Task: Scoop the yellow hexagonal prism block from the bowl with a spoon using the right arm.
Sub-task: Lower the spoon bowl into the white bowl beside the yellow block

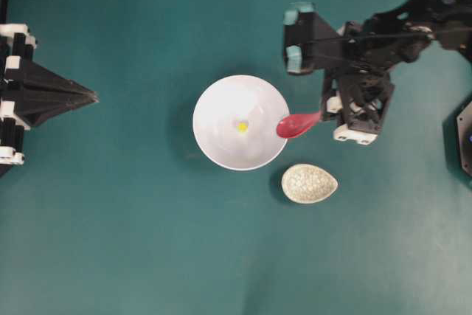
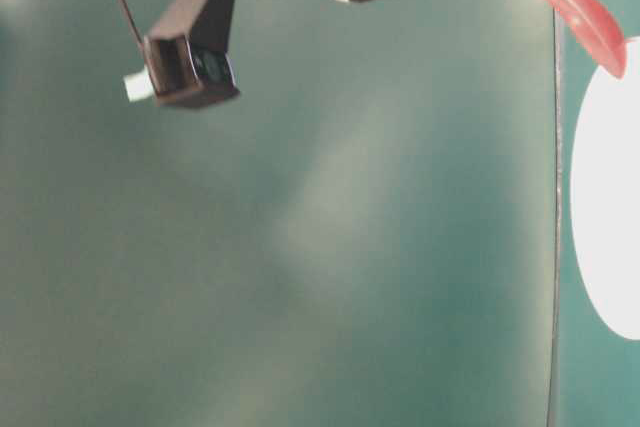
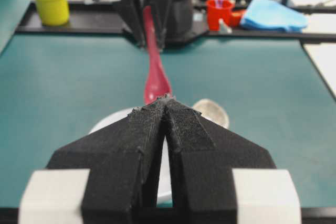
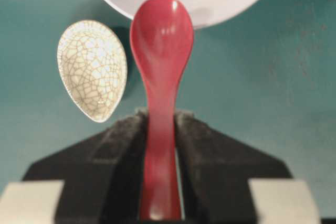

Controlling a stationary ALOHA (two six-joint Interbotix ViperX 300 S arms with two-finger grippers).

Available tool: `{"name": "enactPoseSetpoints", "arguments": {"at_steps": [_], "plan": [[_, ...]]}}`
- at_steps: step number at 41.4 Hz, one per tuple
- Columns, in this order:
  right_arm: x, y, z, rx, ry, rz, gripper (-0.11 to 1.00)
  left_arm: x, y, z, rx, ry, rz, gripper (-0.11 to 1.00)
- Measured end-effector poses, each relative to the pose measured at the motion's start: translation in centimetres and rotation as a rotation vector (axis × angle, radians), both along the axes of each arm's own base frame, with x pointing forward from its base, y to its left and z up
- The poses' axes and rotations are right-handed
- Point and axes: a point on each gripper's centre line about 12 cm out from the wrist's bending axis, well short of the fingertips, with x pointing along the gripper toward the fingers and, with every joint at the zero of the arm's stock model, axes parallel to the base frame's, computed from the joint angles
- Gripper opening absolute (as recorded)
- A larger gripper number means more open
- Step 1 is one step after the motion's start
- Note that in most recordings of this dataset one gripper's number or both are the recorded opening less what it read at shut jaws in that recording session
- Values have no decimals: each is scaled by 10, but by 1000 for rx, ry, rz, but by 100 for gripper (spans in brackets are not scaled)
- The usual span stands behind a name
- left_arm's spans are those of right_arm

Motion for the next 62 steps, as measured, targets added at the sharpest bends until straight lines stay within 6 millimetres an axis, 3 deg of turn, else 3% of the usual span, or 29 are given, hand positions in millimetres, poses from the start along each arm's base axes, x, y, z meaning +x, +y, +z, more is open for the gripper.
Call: {"name": "enactPoseSetpoints", "arguments": {"at_steps": [15,42,62], "plan": [[26,-10,1,-35,50,30,25,0,0,0,0,0,0,1],[38,-14,-25,-46,87,41,25,0,0,0,0,0,0,1],[47,-6,-37,-53,80,59,25,0,0,-1,0,2,0,1]]}}
